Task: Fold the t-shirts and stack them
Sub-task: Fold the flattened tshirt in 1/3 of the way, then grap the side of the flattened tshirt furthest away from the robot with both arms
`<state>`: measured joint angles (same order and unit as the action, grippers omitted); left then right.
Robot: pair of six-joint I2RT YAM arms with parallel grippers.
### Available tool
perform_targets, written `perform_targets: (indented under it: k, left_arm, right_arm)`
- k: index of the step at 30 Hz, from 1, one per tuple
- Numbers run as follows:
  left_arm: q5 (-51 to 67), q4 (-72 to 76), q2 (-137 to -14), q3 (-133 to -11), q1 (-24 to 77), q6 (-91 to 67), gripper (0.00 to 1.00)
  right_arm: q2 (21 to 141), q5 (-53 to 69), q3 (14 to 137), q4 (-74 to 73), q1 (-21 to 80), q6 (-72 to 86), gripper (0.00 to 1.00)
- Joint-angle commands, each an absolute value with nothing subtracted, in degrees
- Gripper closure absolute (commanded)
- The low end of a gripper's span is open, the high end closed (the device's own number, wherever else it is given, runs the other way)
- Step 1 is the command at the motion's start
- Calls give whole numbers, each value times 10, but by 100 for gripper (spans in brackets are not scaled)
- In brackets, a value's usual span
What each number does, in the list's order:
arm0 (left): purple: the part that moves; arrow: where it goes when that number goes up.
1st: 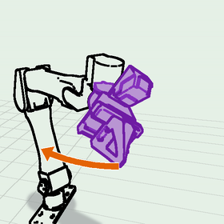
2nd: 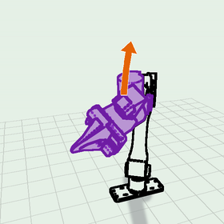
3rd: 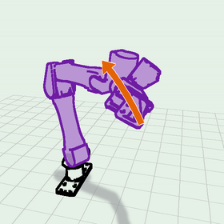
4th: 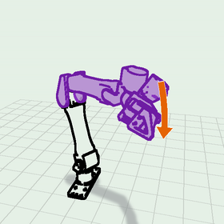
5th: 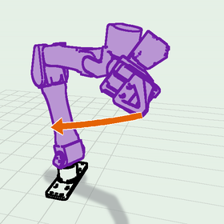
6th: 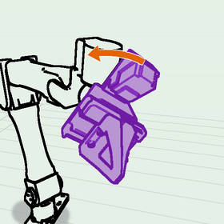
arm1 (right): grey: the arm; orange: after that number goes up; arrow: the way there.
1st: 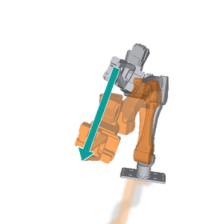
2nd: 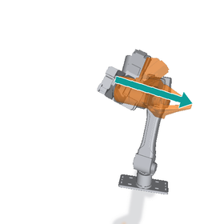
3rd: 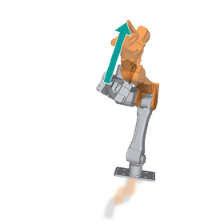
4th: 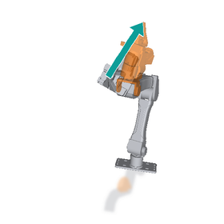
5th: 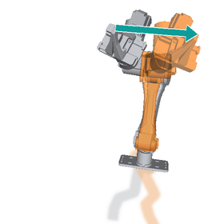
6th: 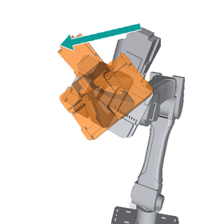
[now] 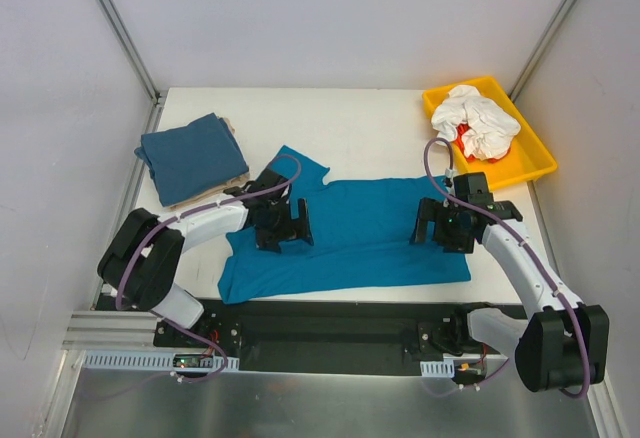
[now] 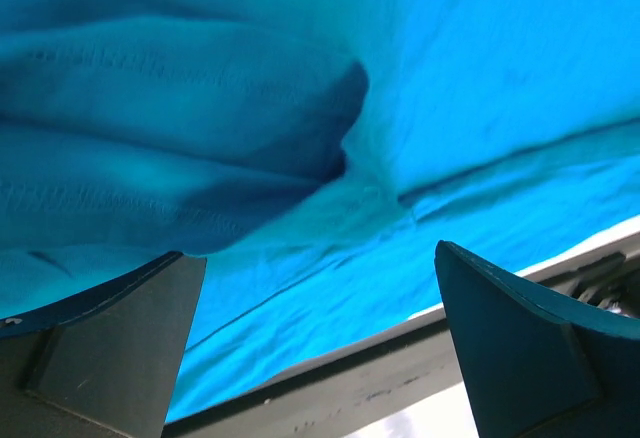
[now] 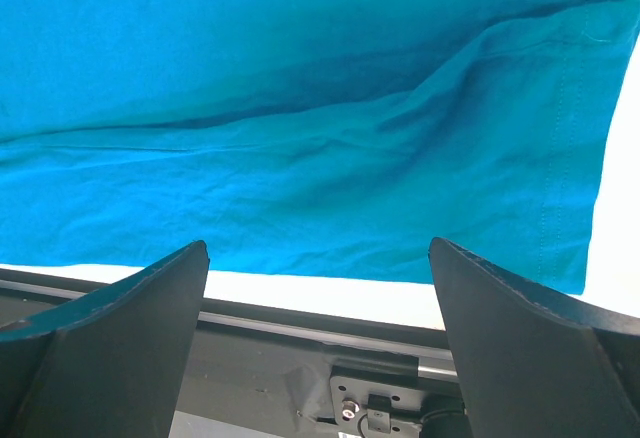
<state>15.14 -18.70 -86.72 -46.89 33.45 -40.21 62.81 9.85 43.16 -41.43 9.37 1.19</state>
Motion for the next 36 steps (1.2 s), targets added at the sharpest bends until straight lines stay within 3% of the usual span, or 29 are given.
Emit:
perform_targets:
  k: [1, 6, 15, 22, 29, 36]
  left_arm:
    - [119, -164, -876, -503, 340, -419, 1]
    - [47, -156, -889, -540, 340, -417, 1]
    - [80, -74, -1013, -655, 342, -389, 1]
    - [69, -75, -950, -659, 343, -352, 1]
    - [-17, -98, -905, -661, 338, -297, 1]
    - [-104, -251, -1025, -874, 279, -296, 1]
  right_arm:
    - [618, 91, 438, -419, 99, 4, 4]
    - [611, 83, 439, -421, 99, 4, 4]
    - [605, 70, 465, -421, 99, 4, 4]
    - [600, 69, 467, -413, 98, 4, 4]
    - [628, 62, 495, -406, 98, 13, 4]
    - [684, 42, 561, -392, 100, 43, 4]
